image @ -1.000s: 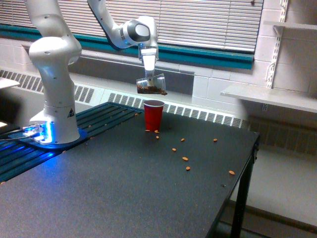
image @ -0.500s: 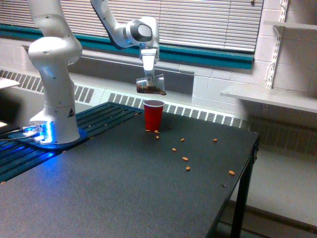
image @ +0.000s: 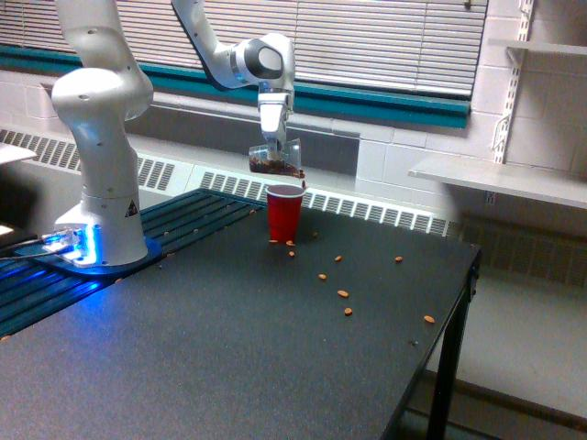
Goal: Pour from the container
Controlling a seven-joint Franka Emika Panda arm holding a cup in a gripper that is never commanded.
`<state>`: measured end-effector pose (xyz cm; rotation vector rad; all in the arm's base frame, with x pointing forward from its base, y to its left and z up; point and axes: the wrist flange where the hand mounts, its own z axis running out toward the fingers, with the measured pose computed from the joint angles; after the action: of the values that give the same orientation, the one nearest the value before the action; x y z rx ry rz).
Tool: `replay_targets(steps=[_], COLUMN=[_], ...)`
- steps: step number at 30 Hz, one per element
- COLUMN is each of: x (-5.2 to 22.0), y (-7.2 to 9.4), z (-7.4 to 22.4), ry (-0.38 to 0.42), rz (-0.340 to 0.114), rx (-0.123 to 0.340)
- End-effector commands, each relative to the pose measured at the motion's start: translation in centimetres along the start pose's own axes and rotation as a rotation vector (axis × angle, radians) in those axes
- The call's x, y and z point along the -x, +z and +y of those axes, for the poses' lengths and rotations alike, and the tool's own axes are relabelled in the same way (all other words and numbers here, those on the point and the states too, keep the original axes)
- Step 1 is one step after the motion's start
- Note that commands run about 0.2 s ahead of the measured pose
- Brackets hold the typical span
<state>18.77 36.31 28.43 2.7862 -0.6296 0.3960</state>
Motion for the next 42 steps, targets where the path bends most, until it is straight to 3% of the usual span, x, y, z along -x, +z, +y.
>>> replay_targets(steps=[1,22,36,42], x=[-0.8,-1.1,2.1,2.0], y=[0.6,0.7,0.1,0.3], z=[0.2,0.6,0.2,0.0], ry=[0.11,0.158,0.152,0.178], rz=[-0.006,-0.014,-0.041,-0.05], rx=[0.026,0.045,0.055,0.063])
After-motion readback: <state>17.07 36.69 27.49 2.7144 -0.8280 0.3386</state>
